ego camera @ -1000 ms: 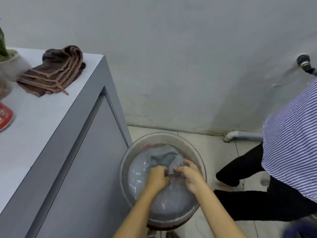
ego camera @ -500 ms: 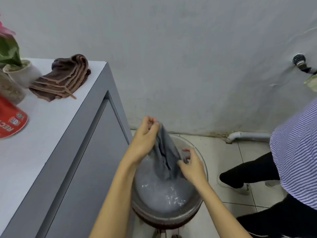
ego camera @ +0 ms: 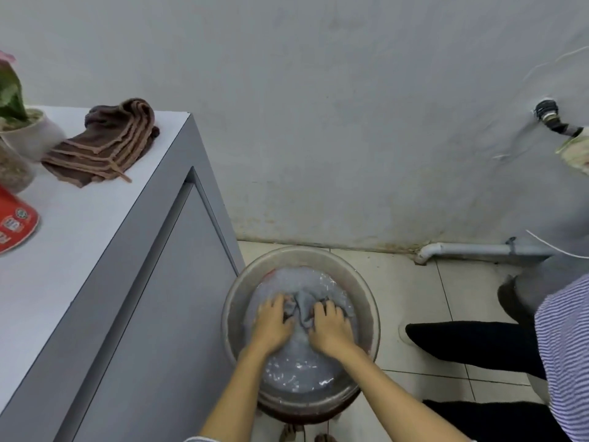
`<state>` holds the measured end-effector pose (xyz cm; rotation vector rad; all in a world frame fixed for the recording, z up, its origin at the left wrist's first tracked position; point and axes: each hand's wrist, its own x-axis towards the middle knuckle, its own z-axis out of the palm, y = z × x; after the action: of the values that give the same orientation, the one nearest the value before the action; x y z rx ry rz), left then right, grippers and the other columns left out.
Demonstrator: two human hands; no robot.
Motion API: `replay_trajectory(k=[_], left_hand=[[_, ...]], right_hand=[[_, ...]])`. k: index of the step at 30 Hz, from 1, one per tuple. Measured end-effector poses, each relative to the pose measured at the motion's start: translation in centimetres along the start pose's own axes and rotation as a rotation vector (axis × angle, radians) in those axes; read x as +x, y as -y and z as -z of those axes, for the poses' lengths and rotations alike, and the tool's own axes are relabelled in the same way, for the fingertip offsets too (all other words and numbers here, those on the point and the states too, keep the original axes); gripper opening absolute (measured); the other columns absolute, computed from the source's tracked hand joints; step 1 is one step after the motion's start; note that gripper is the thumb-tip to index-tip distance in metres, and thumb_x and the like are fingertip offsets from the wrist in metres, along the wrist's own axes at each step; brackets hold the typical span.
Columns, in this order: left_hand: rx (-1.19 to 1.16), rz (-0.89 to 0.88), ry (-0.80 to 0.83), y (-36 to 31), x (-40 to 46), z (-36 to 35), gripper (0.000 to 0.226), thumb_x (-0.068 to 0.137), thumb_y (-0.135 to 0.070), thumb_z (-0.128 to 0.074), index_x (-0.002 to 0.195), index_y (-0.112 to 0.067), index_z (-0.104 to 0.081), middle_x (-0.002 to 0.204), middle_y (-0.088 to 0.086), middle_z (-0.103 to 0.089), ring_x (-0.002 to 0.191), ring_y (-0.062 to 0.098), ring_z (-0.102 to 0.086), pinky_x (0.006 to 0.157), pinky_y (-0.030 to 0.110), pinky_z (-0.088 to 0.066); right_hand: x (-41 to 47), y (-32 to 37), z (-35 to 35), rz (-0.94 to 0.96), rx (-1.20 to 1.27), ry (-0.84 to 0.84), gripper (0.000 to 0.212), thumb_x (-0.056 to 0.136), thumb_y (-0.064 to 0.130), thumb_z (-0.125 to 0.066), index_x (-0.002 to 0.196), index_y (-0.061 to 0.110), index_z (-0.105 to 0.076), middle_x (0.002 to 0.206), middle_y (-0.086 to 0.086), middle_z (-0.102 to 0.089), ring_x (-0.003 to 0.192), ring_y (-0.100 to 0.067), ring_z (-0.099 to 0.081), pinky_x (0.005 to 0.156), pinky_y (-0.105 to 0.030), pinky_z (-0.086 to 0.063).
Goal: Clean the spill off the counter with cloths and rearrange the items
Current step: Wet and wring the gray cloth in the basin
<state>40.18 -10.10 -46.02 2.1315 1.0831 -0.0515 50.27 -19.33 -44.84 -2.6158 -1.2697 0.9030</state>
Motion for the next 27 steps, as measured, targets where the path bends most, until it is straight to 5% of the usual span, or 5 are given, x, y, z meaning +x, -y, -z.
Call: replay_trajectory(k=[4, 10, 17, 23, 27], left_hand=[[0.140, 0.019, 0.019, 0.0, -0.1, -0.3, 0.022, 0.092, -0.015, -0.047, 0.114, -0.010, -0.047, 0.122, 0.015, -0.045, 0.118, 0.031, -0.040, 0.096, 0.034, -0.035], [-0.572, 0.026, -0.233, -3.5, -1.1, 5.8, 0.008, 0.095, -0.010, -0.048, 0.098, -0.017, -0.045, 0.103, 0.005, -0.059, 0.095, 0.015, -0.060, 0.085, 0.030, -0.048], [-1.111, -0.446, -0.399, -14.2, -6.6, 16.9, 0.017, 0.096, -0.007, -0.045, 0.087, -0.021, -0.044, 0.076, -0.005, -0.056, 0.061, 0.004, -0.051, 0.053, 0.019, -0.041], [-1.169, -0.542, -0.472, -15.9, -8.5, 19.3, 0.009, 0.093, -0.012, -0.054, 0.089, -0.019, -0.050, 0.073, -0.007, -0.059, 0.064, 0.005, -0.052, 0.057, 0.018, -0.045], [-0.623, -0.281, -0.427, -11.8, -5.7, 15.9, 0.030, 0.078, -0.006, -0.071, 0.101, -0.019, -0.056, 0.092, -0.002, -0.062, 0.087, 0.011, -0.061, 0.077, 0.021, -0.048]], right_hand=[[0.5, 0.1, 0.4, -0.032, -0.057, 0.017, 0.048, 0.095, 0.026, -0.041, 0.139, 0.012, -0.031, 0.147, -0.014, -0.030, 0.136, -0.031, -0.029, 0.110, -0.043, -0.025], [-0.5, 1.7, 6.6, 0.061, 0.613, -0.180, 0.025, 0.097, 0.017, -0.043, 0.072, 0.018, -0.041, 0.071, -0.005, -0.049, 0.075, -0.020, -0.048, 0.069, -0.035, -0.038], [-6.9, 7.4, 17.7, 0.488, 0.929, -0.452, 0.029, 0.098, 0.016, -0.044, 0.069, 0.016, -0.041, 0.060, 0.012, -0.038, 0.059, -0.002, -0.036, 0.057, -0.018, -0.032], [-8.4, 7.8, 20.1, 0.570, 1.048, -0.638, 0.028, 0.098, 0.020, -0.045, 0.080, 0.000, -0.047, 0.067, -0.001, -0.042, 0.062, -0.005, -0.038, 0.056, -0.019, -0.032], [-5.4, 5.5, 15.1, 0.347, 0.812, -0.564, 0.011, 0.095, 0.024, -0.050, 0.086, 0.022, -0.046, 0.057, 0.009, -0.043, 0.054, -0.003, -0.043, 0.054, -0.021, -0.035]])
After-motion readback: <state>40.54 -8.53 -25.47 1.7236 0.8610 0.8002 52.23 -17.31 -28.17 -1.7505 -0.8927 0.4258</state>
